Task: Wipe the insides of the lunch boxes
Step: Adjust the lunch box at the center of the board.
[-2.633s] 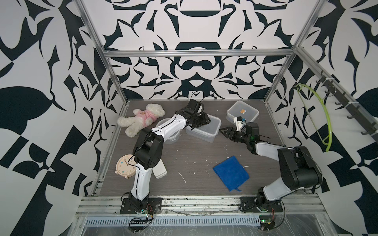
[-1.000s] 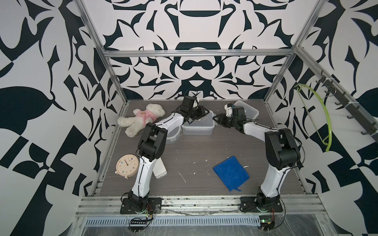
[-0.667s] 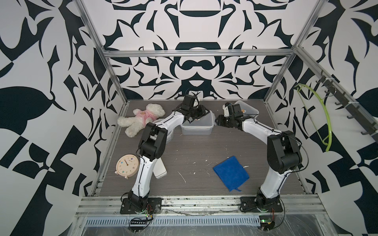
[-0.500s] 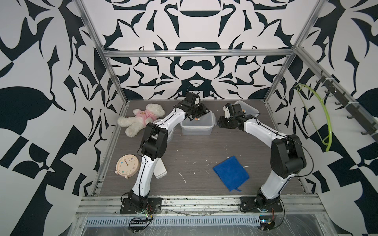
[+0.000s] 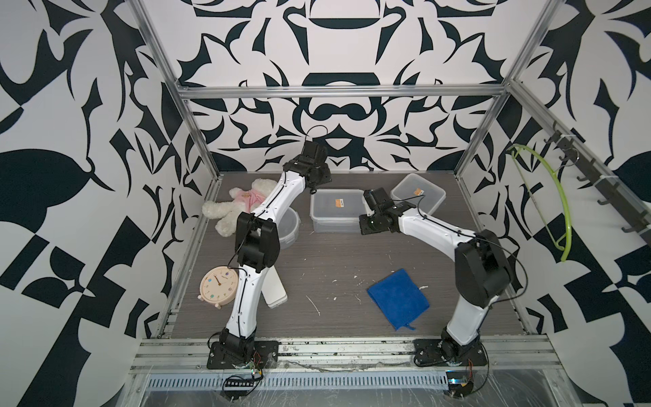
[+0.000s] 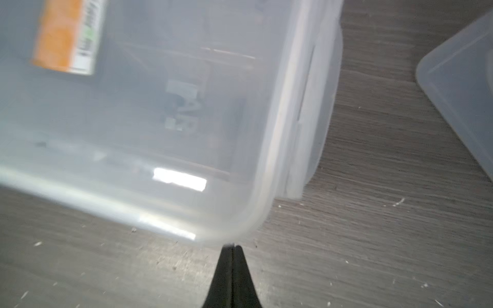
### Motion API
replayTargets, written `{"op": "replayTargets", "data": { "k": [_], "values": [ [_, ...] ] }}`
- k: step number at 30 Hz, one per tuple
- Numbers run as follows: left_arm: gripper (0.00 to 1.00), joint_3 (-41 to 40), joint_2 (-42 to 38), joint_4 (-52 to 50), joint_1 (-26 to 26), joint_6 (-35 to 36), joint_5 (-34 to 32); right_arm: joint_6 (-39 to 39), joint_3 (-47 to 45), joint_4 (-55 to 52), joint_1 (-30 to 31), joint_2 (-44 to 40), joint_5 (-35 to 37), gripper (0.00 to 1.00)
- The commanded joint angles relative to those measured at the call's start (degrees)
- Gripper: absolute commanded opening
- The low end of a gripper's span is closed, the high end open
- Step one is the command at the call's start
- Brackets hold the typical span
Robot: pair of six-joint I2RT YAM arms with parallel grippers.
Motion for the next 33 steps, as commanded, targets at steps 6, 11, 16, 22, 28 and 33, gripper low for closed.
{"op": "replayTargets", "data": {
  "k": [6,11,16,22,28,33],
  "values": [
    [0.51,2.3,5.4,-2.6,0.9,2.0,0.9,-4.1,16.8,-6.8,-0.7,11.0,10.1,0.00],
    [0.50,-0.4,5.9,-2.0,0.4,1.0,3.1,-6.3,26.5,-8.7,-1.5,17.3,14.9,0.00],
    [0.48,-7.5,2.0,-0.2,-1.2,-0.3,5.0,-7.5,36.3,-9.6,-3.7,23.0,13.7,0.00],
    [0.49,-18.6,-4.9,3.2,-3.6,-3.8,7.9,-7.7,44.0,-8.9,-6.2,27.4,8.6,0.00],
    [0.50,-21.1,-7.2,3.9,-4.2,-5.6,8.5,-6.3,48.0,-8.4,-8.6,28.5,0.7,0.00],
    [0.52,-16.1,-7.8,-0.3,-4.1,-5.0,6.8,-4.7,35.0,-3.1,-12.7,18.9,-4.6,0.00]
  ]
}}
